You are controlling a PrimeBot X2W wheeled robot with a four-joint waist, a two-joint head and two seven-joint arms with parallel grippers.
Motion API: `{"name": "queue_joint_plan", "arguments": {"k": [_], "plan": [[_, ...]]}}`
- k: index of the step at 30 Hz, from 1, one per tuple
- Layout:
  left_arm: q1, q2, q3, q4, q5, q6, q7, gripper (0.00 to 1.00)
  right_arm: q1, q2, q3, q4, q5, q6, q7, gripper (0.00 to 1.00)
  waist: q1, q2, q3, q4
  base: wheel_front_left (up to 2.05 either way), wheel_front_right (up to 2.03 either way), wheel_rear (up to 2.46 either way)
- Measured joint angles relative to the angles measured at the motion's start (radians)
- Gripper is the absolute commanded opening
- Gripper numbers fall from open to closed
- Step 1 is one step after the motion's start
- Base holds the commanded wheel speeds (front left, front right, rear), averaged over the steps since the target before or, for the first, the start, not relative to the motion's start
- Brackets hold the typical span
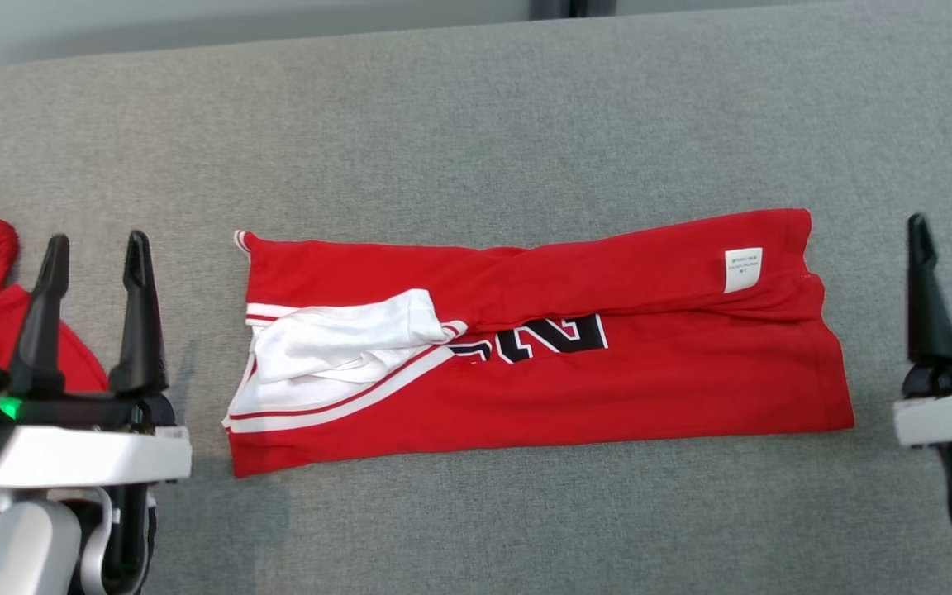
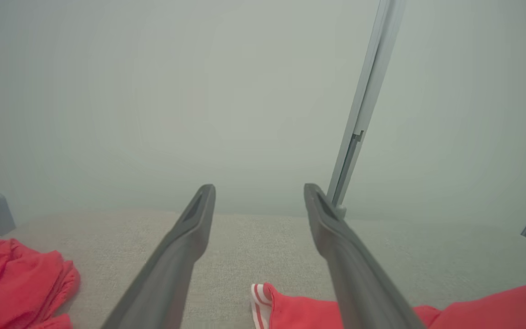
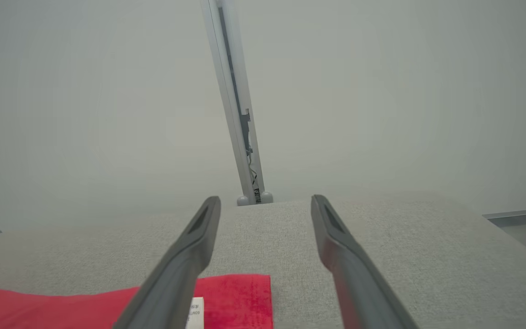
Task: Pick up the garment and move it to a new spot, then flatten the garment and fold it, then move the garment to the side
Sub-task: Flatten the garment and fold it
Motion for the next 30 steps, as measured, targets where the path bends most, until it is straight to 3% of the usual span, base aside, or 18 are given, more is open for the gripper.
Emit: {"name": "queue_joint_plan", "arguments": {"k": [7, 17, 23, 30], "plan": [[0.047, -0.052, 0.021, -0.001, 0.093, 0.004, 0.0, 1.0, 0.081, 0.068, -0.003, -0.011, -0.073, 0.0, 0.041, 1.0, 0.0, 0.0, -0.037, 0.031, 0.0, 0.0, 0.0], [0.049, -0.09, 0.06, 0.033, 0.142, -0.066, 0.0, 1.0, 0.091, 0.06, -0.019, 0.005, -0.097, 0.0, 0.071, 1.0, 0.0, 0.0, -0.046, 0.069, 0.0, 0.0, 0.0], [0.035, -0.119, 0.063, 0.058, 0.168, -0.106, 0.0, 1.0, 0.072, 0.044, -0.034, 0.109, -0.107, 0.0, 0.076, 1.0, 0.0, 0.0, -0.04, 0.103, 0.0, 0.0, 0.0], [0.017, -0.15, 0.058, 0.085, 0.196, -0.137, 0.0, 1.0, 0.012, 0.045, -0.017, 0.334, -0.101, 0.0, 0.059, 1.0, -0.0001, 0.0, -0.03, 0.137, 0.0, 0.0, 0.0]]}}
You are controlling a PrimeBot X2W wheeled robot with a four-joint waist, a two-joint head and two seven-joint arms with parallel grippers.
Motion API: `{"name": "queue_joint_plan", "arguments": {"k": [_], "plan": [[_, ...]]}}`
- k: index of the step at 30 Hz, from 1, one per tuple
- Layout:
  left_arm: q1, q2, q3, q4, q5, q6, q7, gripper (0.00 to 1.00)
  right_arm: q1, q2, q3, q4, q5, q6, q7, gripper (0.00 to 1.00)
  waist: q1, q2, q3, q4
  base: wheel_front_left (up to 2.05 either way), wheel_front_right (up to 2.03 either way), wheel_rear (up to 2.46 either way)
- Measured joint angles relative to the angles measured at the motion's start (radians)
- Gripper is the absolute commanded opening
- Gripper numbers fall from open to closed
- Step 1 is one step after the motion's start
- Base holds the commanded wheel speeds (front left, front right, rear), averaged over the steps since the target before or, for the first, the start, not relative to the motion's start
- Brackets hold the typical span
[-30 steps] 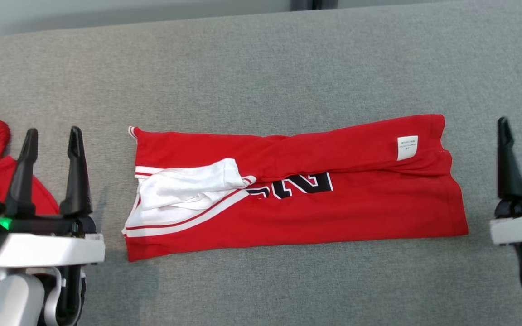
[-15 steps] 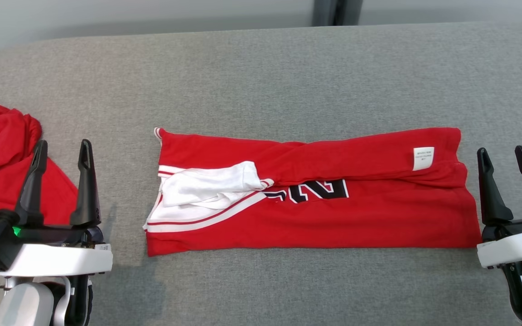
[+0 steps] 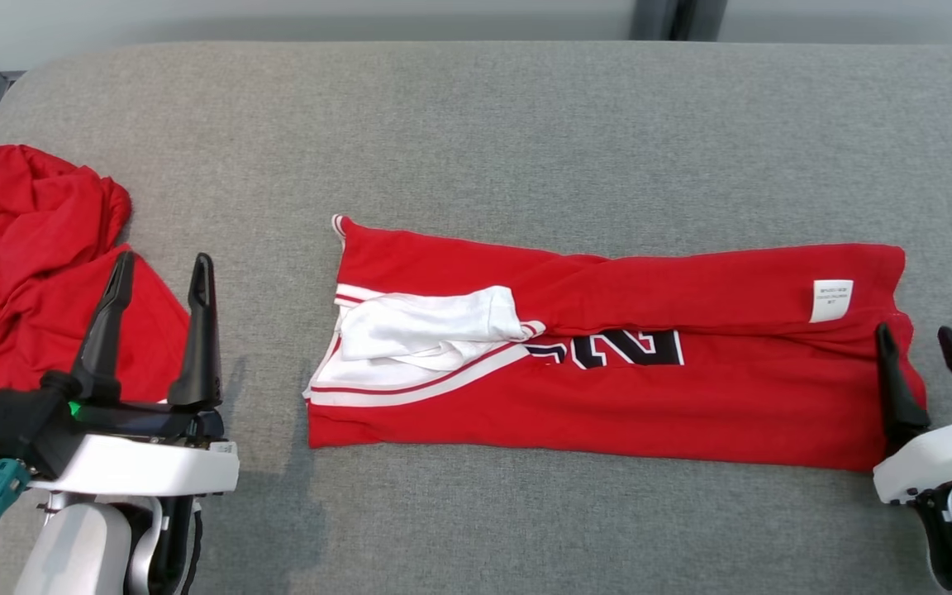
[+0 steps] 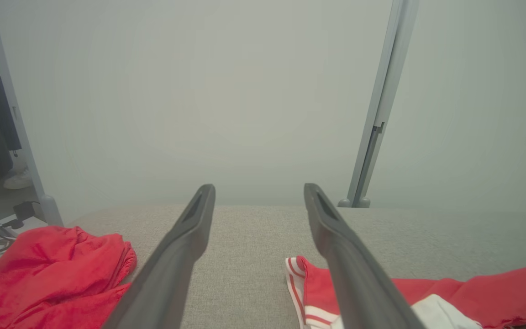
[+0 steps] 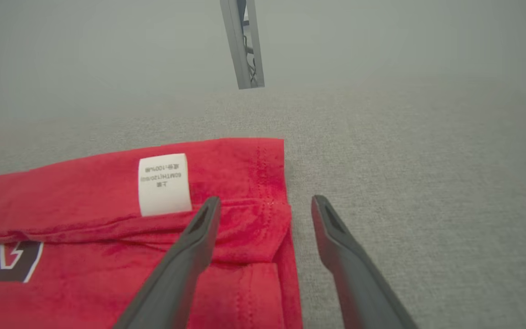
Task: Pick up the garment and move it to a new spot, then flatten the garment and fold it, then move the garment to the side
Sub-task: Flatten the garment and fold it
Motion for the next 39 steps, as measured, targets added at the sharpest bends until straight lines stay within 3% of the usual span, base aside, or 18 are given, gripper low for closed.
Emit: {"name": "queue_joint_plan", "arguments": {"k": [8, 9, 10, 11, 12, 13, 23, 29, 34, 39], "plan": [[-0.015, -0.02, 0.006, 0.018, 0.016, -0.022, 0.0, 1.0, -0.073, 0.015, 0.058, 0.191, 0.044, 0.0, -0.035, 1.0, 0.0, 0.0, 0.011, 0.015, 0.0, 0.0, 0.0], [-0.015, -0.021, 0.008, 0.019, 0.02, -0.023, 0.0, 1.0, -0.082, 0.015, 0.066, 0.206, 0.052, 0.0, -0.037, 0.84, 0.0001, 0.0, 0.011, 0.014, 0.0, 0.0, 0.0], [-0.015, -0.022, 0.011, 0.02, 0.021, -0.023, 0.0, 1.0, -0.088, 0.015, 0.073, 0.218, 0.064, 0.0, -0.043, 0.77, 0.0, 0.0, 0.011, 0.013, 0.0, 0.0, 0.0], [-0.015, -0.023, 0.013, 0.021, 0.024, -0.026, 0.0, 1.0, -0.095, 0.015, 0.084, 0.229, 0.08, 0.0, -0.045, 0.47, 0.0, 0.0, 0.011, 0.011, 0.0, 0.0, 0.0], [-0.015, -0.025, 0.014, 0.021, 0.027, -0.026, 0.0, 1.0, -0.102, 0.014, 0.095, 0.239, 0.088, 0.0, -0.05, 0.3, 0.0, 0.0, 0.011, 0.009, 0.0, 0.0, 0.0], [-0.015, -0.027, 0.016, 0.021, 0.028, -0.028, 0.0, 1.0, -0.106, 0.014, 0.106, 0.248, 0.099, 0.0, -0.051, 0.0, 0.0, 0.0, 0.011, 0.007, 0.0, 0.0, 0.0], [-0.015, -0.035, 0.033, 0.018, 0.041, -0.036, 0.0, 1.0, -0.135, -0.027, 0.156, 0.267, 0.19, 0.003, -0.071, 0.0, 0.0, 0.0, 0.021, -0.017, 0.0, 0.0, 0.0], [-0.015, -0.042, 0.05, 0.011, 0.046, -0.04, 0.0, 1.0, -0.1, -0.122, 0.07, 0.243, 0.212, 0.002, -0.075, 0.0, 0.0, 0.0, 0.03, -0.037, 0.0, 0.0, 0.0], [-0.012, -0.043, 0.066, 0.008, 0.053, -0.04, 0.0, 1.0, -0.076, -0.15, 0.0, 0.151, 0.195, 0.001, -0.076, 0.0, 0.0001, 0.0, 0.028, -0.068, 0.0, 0.0, 0.0], [-0.005, -0.039, 0.073, 0.008, 0.054, -0.04, 0.0, 1.0, -0.091, -0.118, 0.035, 0.013, 0.179, 0.0, -0.076, 0.0, 0.0, 0.0, 0.019, -0.093, 0.0, 0.0, 0.0]]}}
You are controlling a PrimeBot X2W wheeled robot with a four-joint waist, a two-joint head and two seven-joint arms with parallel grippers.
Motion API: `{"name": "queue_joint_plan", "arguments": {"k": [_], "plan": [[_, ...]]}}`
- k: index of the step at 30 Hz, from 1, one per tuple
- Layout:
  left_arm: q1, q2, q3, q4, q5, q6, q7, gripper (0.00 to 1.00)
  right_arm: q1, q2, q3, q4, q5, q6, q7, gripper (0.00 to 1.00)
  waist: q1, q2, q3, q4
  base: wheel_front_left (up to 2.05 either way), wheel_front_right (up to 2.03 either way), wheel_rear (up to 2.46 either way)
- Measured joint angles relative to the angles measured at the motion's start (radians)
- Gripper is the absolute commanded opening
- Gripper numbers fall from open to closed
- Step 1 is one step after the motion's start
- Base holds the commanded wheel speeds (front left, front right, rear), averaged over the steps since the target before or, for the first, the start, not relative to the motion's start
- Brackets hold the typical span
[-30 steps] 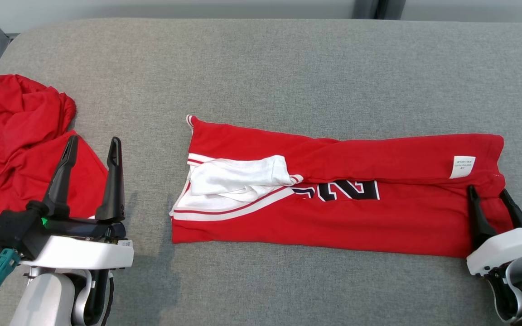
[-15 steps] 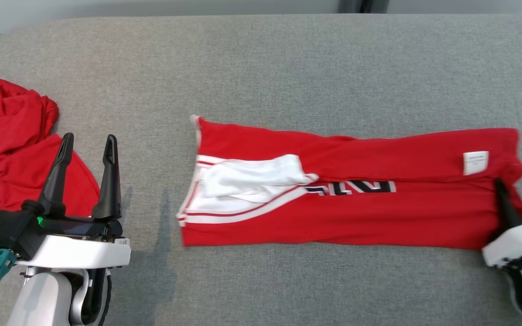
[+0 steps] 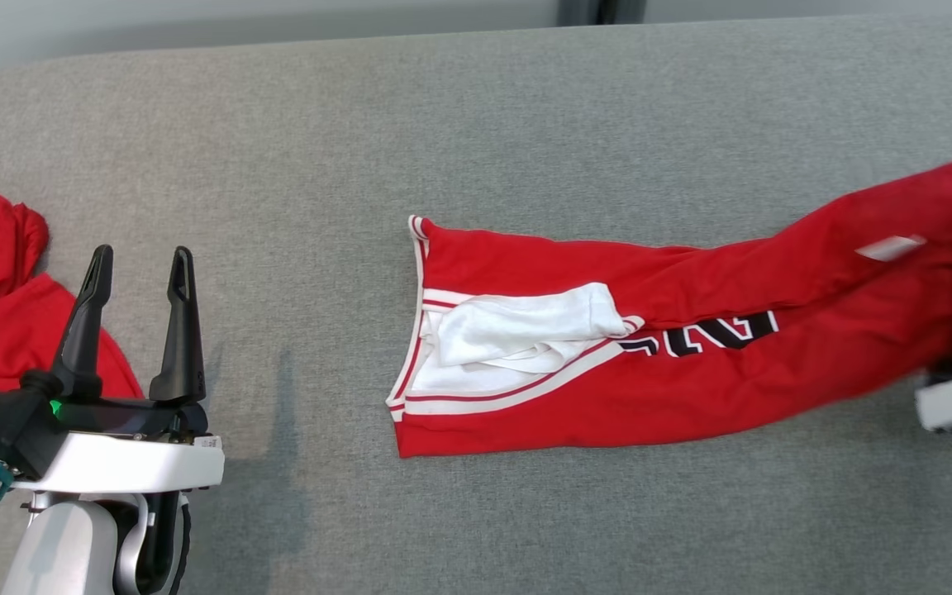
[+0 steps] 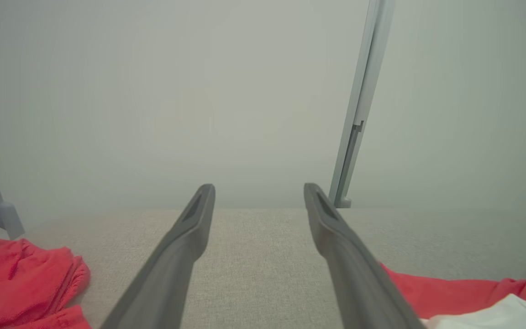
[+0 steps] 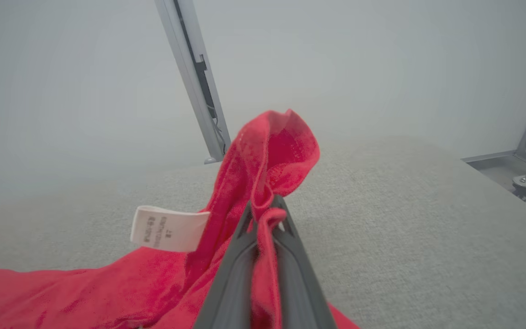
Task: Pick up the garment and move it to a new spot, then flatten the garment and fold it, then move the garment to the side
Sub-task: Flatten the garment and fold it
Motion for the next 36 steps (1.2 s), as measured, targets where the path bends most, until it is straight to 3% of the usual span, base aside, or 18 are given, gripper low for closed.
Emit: {"name": "queue_joint_plan", "arguments": {"k": [8, 13, 19, 27, 28, 29, 30, 31, 36], "plan": [[0.002, 0.005, -0.013, -0.002, 0.0, 0.0, 0.004, 1.0, -0.036, 0.107, 0.163, -0.307, -0.047, 0.0, 0.115, 0.0, 0.0, 0.0, -0.015, -0.024, 0.0, 0.0, 0.0], [-0.009, 0.001, -0.026, -0.001, -0.001, -0.003, 0.004, 1.0, -0.06, 0.193, 0.314, -0.4, -0.052, 0.0, 0.2, 0.0, 0.0, -0.0001, -0.007, -0.006, 0.0, 0.0, 0.0], [-0.021, -0.018, -0.046, 0.017, -0.008, -0.017, 0.004, 1.0, -0.112, 0.285, 0.456, -0.304, -0.044, 0.0, 0.208, 0.0, 0.0, 0.0, 0.011, 0.032, 0.0, 0.0, 0.0], [-0.063, -0.043, -0.073, 0.059, -0.008, -0.038, 0.003, 1.0, -0.199, 0.31, 0.576, -0.032, 0.026, 0.0, 0.105, 0.0, -0.0001, -0.0001, 0.051, 0.092, 0.0, 0.0, 0.0], [-0.065, -0.043, -0.072, 0.063, -0.008, -0.04, 0.003, 1.0, -0.208, 0.311, 0.591, -0.019, 0.04, 0.0, 0.091, 0.09, -0.0001, -0.0001, 0.055, 0.094, 0.0, 0.0, 0.0], [-0.067, -0.044, -0.071, 0.065, -0.007, -0.041, 0.002, 1.0, -0.217, 0.312, 0.607, -0.006, 0.052, 0.0, 0.081, 0.47, 0.0, 0.0, 0.058, 0.094, 0.0, 0.0, 0.0], [-0.068, -0.043, -0.069, 0.067, -0.007, -0.044, 0.002, 1.0, -0.224, 0.311, 0.623, -0.001, 0.065, 0.0, 0.073, 0.56, 0.0, 0.0, 0.059, 0.092, 0.0, 0.0, 0.0], [-0.07, -0.043, -0.067, 0.071, -0.007, -0.044, 0.001, 1.0, -0.229, 0.311, 0.641, 0.001, 0.077, 0.0, 0.066, 1.0, 0.0, 0.0, 0.059, 0.088, 0.0, 0.0, 0.0], [-0.077, -0.043, -0.063, 0.078, -0.001, -0.048, 0.001, 1.0, -0.24, 0.311, 0.702, -0.001, 0.106, 0.0, 0.041, 1.0, 0.0, 0.0, 0.051, 0.07, 0.0, 0.0, 0.0]]}}
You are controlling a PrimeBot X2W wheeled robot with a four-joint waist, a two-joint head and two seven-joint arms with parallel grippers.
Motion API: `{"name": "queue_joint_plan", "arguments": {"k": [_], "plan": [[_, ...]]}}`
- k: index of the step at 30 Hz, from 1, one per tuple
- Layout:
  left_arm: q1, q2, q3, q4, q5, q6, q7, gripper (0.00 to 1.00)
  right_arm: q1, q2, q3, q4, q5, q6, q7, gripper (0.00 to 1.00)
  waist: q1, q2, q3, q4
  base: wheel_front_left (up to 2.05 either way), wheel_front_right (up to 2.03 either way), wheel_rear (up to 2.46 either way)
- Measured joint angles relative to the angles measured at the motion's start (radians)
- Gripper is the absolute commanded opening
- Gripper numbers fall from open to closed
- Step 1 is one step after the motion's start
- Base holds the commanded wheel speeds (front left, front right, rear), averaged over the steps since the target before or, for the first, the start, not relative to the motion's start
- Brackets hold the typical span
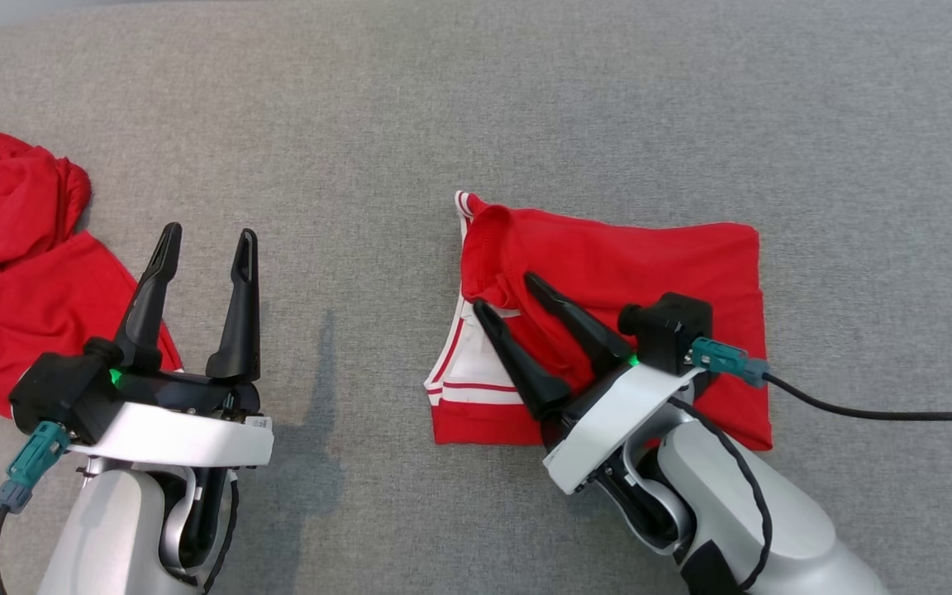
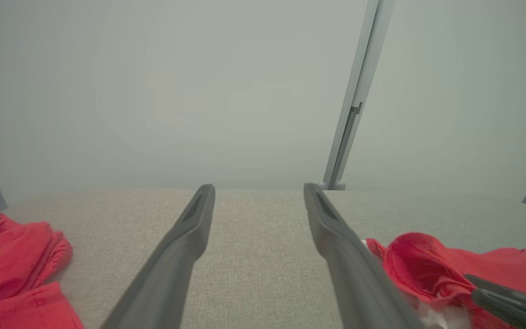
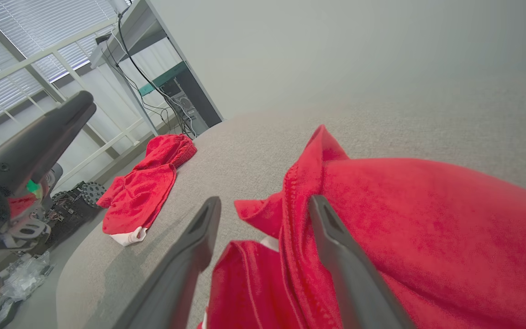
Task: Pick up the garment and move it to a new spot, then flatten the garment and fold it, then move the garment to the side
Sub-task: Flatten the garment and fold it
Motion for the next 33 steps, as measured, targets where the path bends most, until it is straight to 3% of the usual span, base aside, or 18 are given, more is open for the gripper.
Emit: {"name": "queue_joint_plan", "arguments": {"k": [5, 10, 17, 26, 33], "plan": [[0.001, -0.003, 0.005, 0.004, 0.004, -0.002, -0.001, 1.0, 0.007, 0.001, 0.024, -0.08, -0.001, 0.0, -0.018, 1.0, 0.0, 0.0, -0.017, -0.017, 0.0, 0.0, 0.0], [0.016, -0.003, 0.014, 0.007, 0.009, -0.002, -0.001, 1.0, 0.059, 0.002, -0.032, -0.208, -0.034, 0.0, -0.027, 1.0, -0.0001, 0.0, -0.037, -0.034, 0.0, 0.0, 0.0], [0.041, 0.007, 0.029, 0.014, 0.018, 0.013, -0.001, 1.0, 0.165, -0.022, -0.254, -0.376, -0.104, 0.0, -0.007, 1.0, 0.0, 0.0, -0.07, -0.054, 0.0, 0.0, 0.0], [0.065, 0.024, 0.038, -0.003, 0.018, 0.036, 0.012, 1.0, 0.292, -0.12, -0.596, -0.422, -0.259, 0.0, 0.063, 1.0, -0.0001, 0.0, -0.091, -0.071, 0.0, 0.0, 0.0], [0.096, 0.037, 0.045, -0.024, 0.018, 0.05, 0.03, 1.0, 0.378, -0.166, -0.71, -0.417, -0.33, 0.0, 0.065, 1.0, -0.0001, 0.0, -0.1, -0.088, 0.0, 0.0, 0.0]]}}
